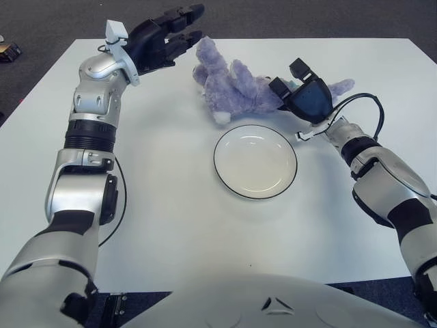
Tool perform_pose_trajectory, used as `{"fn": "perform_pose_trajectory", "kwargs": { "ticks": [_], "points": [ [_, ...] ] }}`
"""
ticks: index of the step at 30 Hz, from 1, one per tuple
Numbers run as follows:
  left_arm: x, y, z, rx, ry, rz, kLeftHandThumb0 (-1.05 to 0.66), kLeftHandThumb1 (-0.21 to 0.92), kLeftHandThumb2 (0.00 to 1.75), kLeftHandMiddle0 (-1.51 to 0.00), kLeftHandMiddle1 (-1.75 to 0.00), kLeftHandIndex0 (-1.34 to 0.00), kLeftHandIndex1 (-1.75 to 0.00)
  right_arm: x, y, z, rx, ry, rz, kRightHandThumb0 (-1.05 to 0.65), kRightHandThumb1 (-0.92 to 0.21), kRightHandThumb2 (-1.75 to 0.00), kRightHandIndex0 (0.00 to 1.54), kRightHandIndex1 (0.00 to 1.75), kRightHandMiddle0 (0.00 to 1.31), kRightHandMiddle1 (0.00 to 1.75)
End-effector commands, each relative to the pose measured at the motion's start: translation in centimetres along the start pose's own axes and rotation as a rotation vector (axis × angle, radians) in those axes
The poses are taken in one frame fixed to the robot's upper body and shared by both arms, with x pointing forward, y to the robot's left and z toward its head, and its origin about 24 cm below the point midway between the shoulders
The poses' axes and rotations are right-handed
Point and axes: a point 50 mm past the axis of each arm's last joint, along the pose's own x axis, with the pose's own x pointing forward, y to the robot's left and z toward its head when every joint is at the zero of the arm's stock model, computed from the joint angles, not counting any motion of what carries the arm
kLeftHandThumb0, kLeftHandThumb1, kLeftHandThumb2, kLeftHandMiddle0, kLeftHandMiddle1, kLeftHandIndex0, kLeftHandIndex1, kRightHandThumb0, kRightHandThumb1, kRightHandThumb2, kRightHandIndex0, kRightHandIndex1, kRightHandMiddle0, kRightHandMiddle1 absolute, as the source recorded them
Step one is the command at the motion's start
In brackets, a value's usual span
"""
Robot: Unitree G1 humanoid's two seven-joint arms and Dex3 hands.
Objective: Put the doll into the plate.
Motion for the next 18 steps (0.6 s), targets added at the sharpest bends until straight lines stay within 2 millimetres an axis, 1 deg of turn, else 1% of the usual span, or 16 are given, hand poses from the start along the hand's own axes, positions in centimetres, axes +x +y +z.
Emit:
{"fn": "perform_pose_trajectory", "kwargs": {
  "ticks": [1,4,5,7,9,10,12,14,18],
  "points": [
    [0.1,0.1,1.8,0.000,-0.017,0.004,-0.90,0.92,0.74,-0.25,-0.02,-0.18,-0.01,-0.4,0.2,0.1,-0.001,0.010,0.023,0.36,-0.72,-0.76,0.34,1.72,0.28,1.75],
    [0.1,0.1,1.9,-0.005,-0.012,0.006,-0.90,0.92,0.74,-0.26,-0.02,-0.17,-0.01,-0.4,0.2,0.1,-0.001,0.010,0.023,0.36,-0.72,-0.76,0.34,1.71,0.28,1.75],
    [0.3,0.1,2.5,0.152,-0.012,0.036,-0.90,0.92,0.74,-0.26,-0.02,-0.17,-0.01,-0.4,0.2,0.1,0.003,0.013,0.029,0.36,-0.72,-0.76,0.34,1.71,0.28,1.75],
    [0.7,-0.4,3.3,0.408,-0.013,0.059,-0.92,0.92,0.70,-0.26,-0.02,-0.18,-0.01,-0.5,0.3,0.1,0.008,0.017,0.038,0.36,-0.72,-0.76,0.34,1.71,0.28,1.75],
    [1.1,-0.9,3.6,0.571,-0.007,0.059,-0.93,0.92,0.65,-0.26,-0.01,-0.19,-0.02,-0.5,0.3,0.1,0.011,0.019,0.043,0.36,-0.72,-0.76,0.34,1.71,0.28,1.75],
    [1.3,-1.0,3.6,0.624,-0.005,0.058,-0.94,0.92,0.63,-0.25,-0.01,-0.20,-0.02,-0.5,0.3,0.2,0.012,0.019,0.044,0.36,-0.72,-0.76,0.34,1.71,0.28,1.75],
    [2.0,-1.7,3.9,0.773,0.043,0.054,-0.95,0.92,0.60,-0.23,0.00,-0.21,-0.02,-0.5,0.4,0.2,0.013,0.020,0.046,0.36,-0.72,-0.76,0.34,1.71,0.28,1.75],
    [2.3,-1.9,4.0,0.827,0.059,0.054,-0.95,0.92,0.57,-0.21,0.00,-0.21,-0.03,-0.5,0.4,0.2,0.014,0.020,0.047,0.36,-0.71,-0.76,0.34,1.71,0.27,1.75],
    [2.4,-1.9,3.9,0.844,0.056,0.058,-0.96,0.92,0.55,-0.20,0.00,-0.22,-0.03,-0.5,0.4,0.2,0.014,0.021,0.047,0.36,-0.71,-0.76,0.34,1.71,0.27,1.75]
  ]
}}
